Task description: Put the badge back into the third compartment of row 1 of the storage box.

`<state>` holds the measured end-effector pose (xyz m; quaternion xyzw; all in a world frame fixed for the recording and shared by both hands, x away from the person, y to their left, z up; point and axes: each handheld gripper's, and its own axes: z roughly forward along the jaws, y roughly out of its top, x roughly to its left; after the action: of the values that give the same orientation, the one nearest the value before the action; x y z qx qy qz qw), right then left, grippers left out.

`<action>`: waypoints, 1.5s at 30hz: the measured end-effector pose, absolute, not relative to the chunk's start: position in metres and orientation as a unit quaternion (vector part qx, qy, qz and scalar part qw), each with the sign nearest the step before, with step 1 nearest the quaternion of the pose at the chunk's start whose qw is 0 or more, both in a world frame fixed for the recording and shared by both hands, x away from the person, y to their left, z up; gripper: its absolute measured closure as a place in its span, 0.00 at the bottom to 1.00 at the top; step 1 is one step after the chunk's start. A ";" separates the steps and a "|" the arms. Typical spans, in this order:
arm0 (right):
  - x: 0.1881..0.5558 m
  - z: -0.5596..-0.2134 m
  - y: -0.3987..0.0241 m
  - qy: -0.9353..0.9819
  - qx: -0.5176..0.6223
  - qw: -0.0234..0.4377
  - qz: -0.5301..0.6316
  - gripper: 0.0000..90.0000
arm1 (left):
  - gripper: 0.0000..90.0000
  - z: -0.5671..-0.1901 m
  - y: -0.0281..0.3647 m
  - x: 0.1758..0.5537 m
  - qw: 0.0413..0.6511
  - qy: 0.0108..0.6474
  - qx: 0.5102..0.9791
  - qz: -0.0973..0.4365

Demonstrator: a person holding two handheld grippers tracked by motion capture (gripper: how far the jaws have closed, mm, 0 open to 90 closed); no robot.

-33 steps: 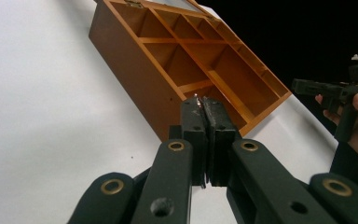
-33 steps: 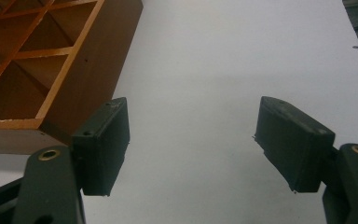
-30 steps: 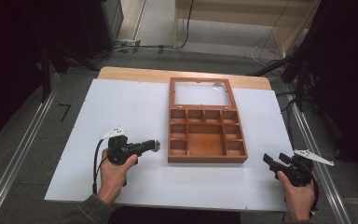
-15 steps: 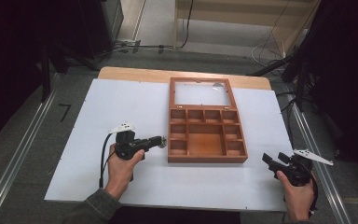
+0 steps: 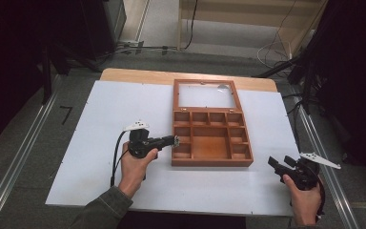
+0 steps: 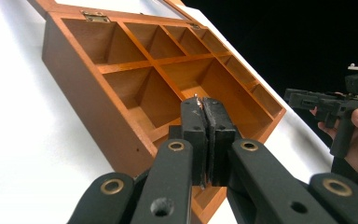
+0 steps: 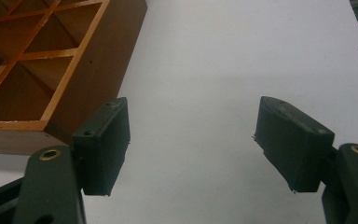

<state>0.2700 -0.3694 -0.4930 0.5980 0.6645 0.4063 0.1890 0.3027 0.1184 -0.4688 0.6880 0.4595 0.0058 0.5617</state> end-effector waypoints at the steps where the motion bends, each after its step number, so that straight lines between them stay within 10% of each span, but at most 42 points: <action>1: 0.270 -0.493 -0.369 0.665 0.598 0.187 0.407 0.27 | 1.00 -0.469 0.117 0.304 0.561 0.460 0.688 0.005; 45: 0.271 -0.493 -0.369 0.668 0.593 0.183 0.410 0.27 | 1.00 -0.456 0.060 0.347 0.556 0.449 0.699 -0.008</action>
<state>0.2712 -0.3691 -0.4931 0.5931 0.6684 0.4100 0.1828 0.3466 0.0602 -0.4563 0.6993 0.4488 -0.0078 0.5563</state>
